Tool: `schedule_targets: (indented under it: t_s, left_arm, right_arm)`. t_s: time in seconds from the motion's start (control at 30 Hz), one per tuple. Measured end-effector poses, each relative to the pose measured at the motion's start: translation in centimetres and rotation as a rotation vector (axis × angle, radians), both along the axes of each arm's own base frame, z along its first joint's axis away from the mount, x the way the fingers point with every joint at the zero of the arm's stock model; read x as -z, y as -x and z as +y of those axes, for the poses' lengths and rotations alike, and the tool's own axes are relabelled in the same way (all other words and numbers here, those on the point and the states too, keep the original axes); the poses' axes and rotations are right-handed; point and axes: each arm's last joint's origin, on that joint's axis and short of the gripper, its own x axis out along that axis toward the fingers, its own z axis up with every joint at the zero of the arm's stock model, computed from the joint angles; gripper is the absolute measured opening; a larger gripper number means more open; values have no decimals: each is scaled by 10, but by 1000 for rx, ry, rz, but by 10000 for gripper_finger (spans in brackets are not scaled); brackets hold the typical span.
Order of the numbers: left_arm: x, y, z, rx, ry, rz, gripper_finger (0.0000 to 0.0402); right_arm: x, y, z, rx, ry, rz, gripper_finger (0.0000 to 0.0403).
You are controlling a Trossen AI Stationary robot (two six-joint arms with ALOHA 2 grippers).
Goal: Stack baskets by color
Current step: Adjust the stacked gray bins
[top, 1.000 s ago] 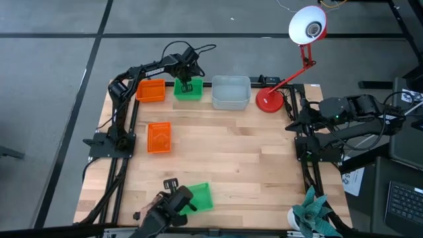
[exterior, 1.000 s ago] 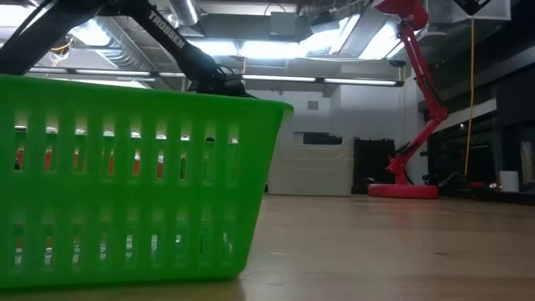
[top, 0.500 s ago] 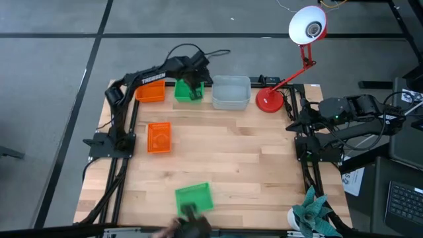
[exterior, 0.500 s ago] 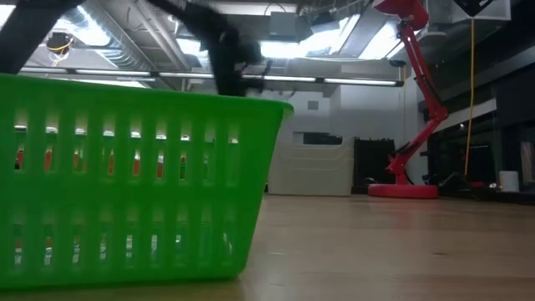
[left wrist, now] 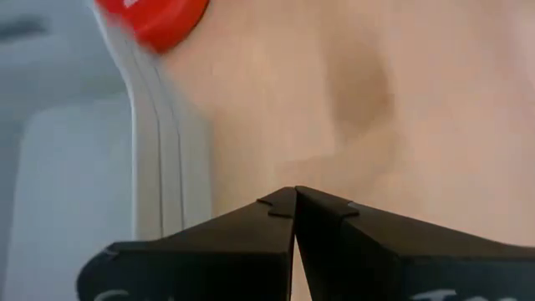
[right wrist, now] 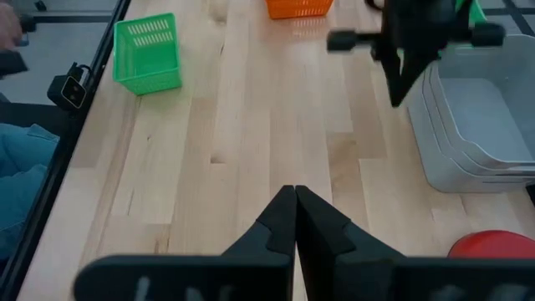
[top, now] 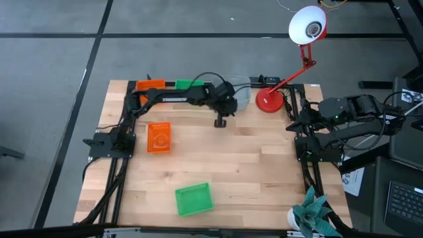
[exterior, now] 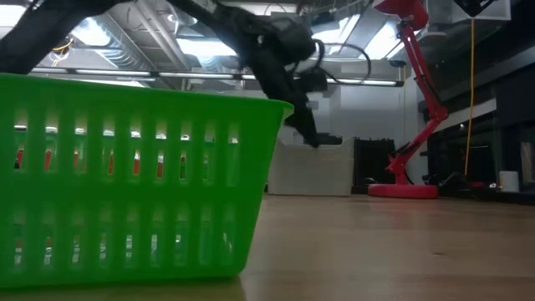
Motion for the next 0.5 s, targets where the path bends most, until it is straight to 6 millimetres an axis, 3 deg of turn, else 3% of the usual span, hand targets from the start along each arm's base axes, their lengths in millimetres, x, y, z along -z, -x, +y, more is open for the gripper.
schedule_targets:
  t_s: [0.2,0.5]
  left_arm:
    - [33,-8,27,-102,-54,-5,0]
    - [2,-9,53,-172,-125,-65,0]
  right_arm:
    - [0,0,0,-3,4,2,7]
    - [0,0,0,-1,2,5,7]
